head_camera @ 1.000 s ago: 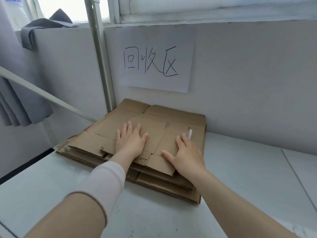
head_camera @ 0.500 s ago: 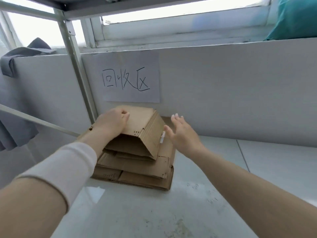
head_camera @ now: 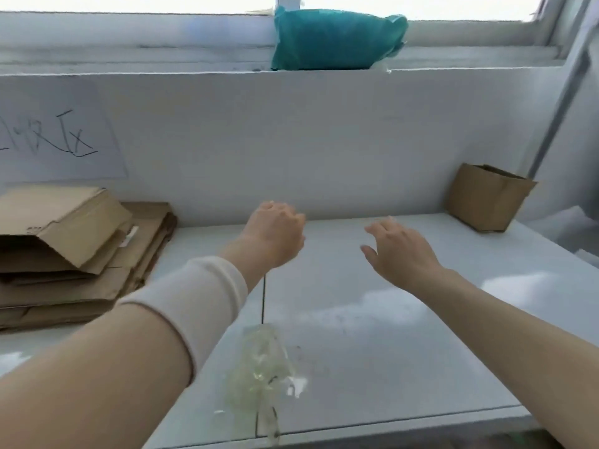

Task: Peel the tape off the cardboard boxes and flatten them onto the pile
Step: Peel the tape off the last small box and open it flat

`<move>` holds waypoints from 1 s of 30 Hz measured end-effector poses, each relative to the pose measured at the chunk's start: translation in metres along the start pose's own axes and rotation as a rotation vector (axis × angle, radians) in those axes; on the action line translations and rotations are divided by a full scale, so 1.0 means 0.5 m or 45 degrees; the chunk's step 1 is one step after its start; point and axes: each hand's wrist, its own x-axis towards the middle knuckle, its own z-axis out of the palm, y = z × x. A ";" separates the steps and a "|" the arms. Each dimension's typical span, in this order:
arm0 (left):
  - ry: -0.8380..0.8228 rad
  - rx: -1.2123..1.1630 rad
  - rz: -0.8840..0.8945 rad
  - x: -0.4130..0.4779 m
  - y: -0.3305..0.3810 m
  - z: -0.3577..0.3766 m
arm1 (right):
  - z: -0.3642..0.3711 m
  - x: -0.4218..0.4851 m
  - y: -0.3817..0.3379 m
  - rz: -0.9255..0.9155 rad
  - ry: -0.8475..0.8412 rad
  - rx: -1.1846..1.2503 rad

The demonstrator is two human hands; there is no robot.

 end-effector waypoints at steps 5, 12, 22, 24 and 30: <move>0.050 -0.098 0.317 0.116 0.256 0.008 | -0.007 -0.060 0.245 0.140 0.011 -0.142; 0.052 -0.333 0.478 0.330 0.523 0.030 | 0.018 -0.038 0.511 0.365 -0.011 -0.219; 0.125 -0.717 0.209 0.688 0.685 0.001 | 0.073 0.113 0.736 0.470 0.102 -0.081; 0.094 -0.725 0.163 0.733 0.692 0.006 | 0.089 0.131 0.757 0.475 0.129 -0.043; 0.151 -0.860 0.134 0.771 0.694 0.027 | 0.122 0.150 0.799 0.514 0.187 0.053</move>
